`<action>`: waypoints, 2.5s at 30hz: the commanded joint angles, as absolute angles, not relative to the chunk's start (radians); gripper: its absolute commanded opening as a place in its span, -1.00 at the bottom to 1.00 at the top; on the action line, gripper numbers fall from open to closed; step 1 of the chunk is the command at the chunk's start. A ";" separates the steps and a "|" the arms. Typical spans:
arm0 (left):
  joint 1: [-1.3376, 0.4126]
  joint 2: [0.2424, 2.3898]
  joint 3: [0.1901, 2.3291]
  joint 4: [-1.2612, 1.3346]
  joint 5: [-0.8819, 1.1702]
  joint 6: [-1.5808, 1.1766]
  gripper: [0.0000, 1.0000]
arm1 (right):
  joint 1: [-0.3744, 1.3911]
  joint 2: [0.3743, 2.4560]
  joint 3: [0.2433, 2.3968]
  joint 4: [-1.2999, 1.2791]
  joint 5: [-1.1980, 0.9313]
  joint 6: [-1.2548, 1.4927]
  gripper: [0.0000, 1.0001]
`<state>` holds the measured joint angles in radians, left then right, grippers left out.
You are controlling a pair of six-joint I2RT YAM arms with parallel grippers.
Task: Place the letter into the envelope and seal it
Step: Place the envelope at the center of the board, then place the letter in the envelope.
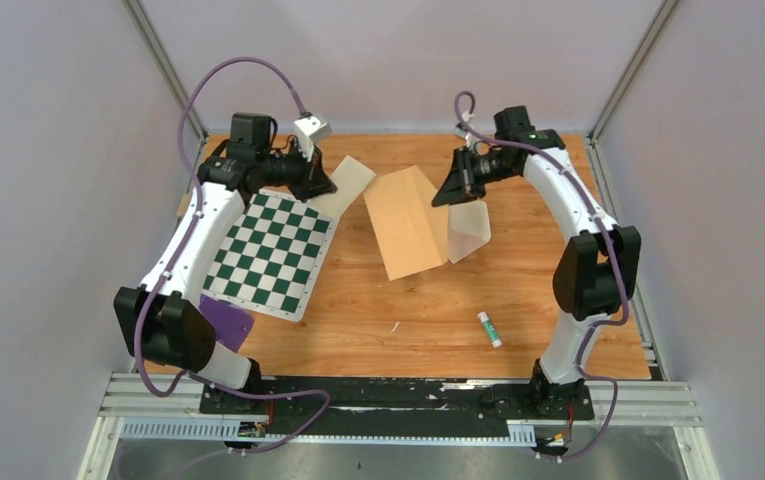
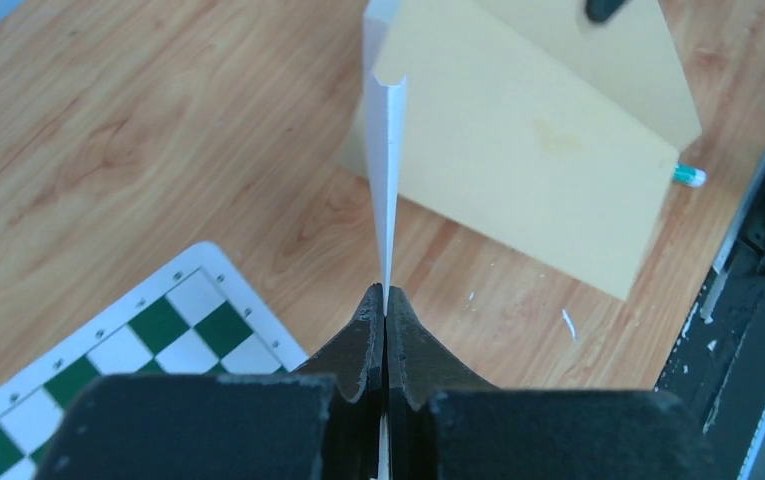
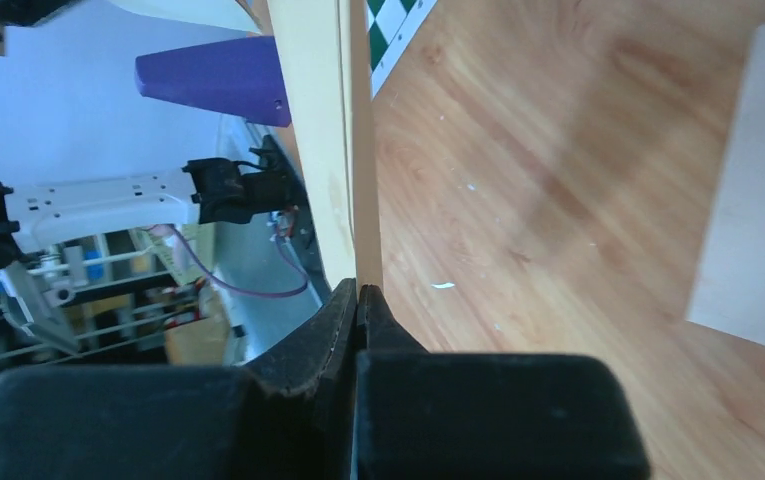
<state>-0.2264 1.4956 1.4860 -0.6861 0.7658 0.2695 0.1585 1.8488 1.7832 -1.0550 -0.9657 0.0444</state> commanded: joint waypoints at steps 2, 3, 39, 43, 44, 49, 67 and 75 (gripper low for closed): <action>-0.172 1.413 1.535 -0.731 0.674 0.196 -0.99 | 0.218 1.912 1.649 -0.820 -0.992 0.288 -1.00; -0.167 1.408 1.535 -0.735 0.672 0.190 -0.99 | 0.222 1.919 1.620 -0.805 -0.987 0.300 -1.00; -0.161 1.496 1.338 0.150 1.038 -0.739 -0.86 | 0.141 1.644 1.601 -0.624 -1.001 0.325 0.35; -0.161 1.519 1.367 0.317 1.127 -0.851 -1.00 | 0.174 1.666 1.633 -0.376 -1.047 0.481 0.53; -0.161 1.523 1.372 0.343 1.146 -0.867 -1.00 | 0.184 1.689 1.657 -0.350 -1.061 0.519 0.54; -0.159 1.542 1.363 0.483 1.215 -1.043 -1.00 | 0.273 1.755 1.796 -0.294 -1.102 0.540 0.56; -0.128 1.560 1.321 0.574 1.160 -1.267 -1.00 | 0.402 1.829 1.905 -0.164 -1.125 0.610 0.10; -0.127 1.545 1.297 0.562 1.151 -1.256 -1.00 | 0.416 1.845 1.927 -0.164 -1.103 0.629 -0.36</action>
